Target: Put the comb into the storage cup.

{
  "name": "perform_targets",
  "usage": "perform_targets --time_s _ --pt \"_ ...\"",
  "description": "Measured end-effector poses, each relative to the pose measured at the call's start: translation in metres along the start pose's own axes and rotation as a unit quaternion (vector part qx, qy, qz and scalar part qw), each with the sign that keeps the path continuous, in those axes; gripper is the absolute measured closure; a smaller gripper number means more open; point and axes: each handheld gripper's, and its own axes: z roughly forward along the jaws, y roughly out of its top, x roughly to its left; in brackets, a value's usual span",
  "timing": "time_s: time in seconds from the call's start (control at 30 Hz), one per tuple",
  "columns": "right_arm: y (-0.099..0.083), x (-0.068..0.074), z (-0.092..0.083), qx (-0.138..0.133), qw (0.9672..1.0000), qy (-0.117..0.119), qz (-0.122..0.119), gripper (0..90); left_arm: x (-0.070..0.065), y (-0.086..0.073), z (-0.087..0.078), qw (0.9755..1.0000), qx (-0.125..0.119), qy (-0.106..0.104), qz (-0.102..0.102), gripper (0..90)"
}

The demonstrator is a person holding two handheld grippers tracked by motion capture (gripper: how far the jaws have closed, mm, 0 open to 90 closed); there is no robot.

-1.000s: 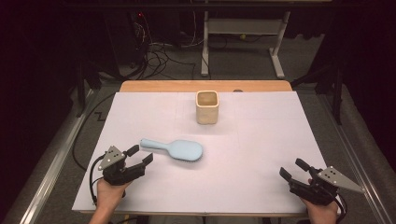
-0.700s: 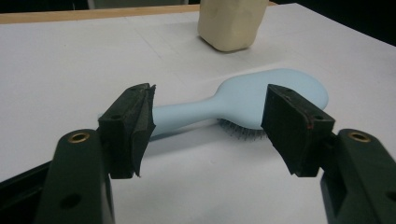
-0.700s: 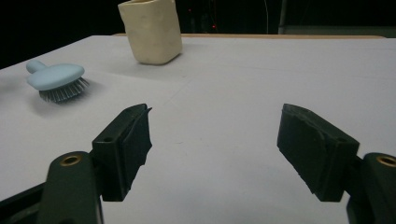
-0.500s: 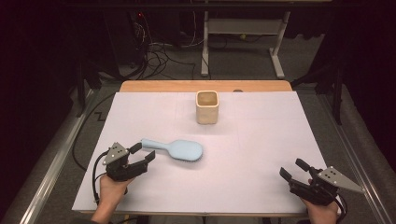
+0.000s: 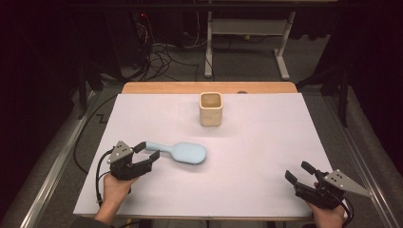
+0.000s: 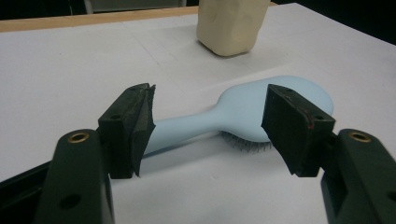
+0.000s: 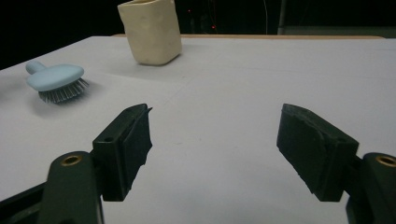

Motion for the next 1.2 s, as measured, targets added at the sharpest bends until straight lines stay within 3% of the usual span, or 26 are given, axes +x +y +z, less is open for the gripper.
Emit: perform_targets --time_s 0.7,1.2 --pt "0.0 0.001 0.0 -0.001 1.0 0.002 -0.004 26.9 0.004 0.012 0.013 1.0 0.008 -0.003 0.001 34.3" --pt "0.0 0.001 0.0 0.002 1.0 0.002 -0.005 26.9 0.005 0.033 0.027 0.9999 0.006 -0.005 0.007 34.9"
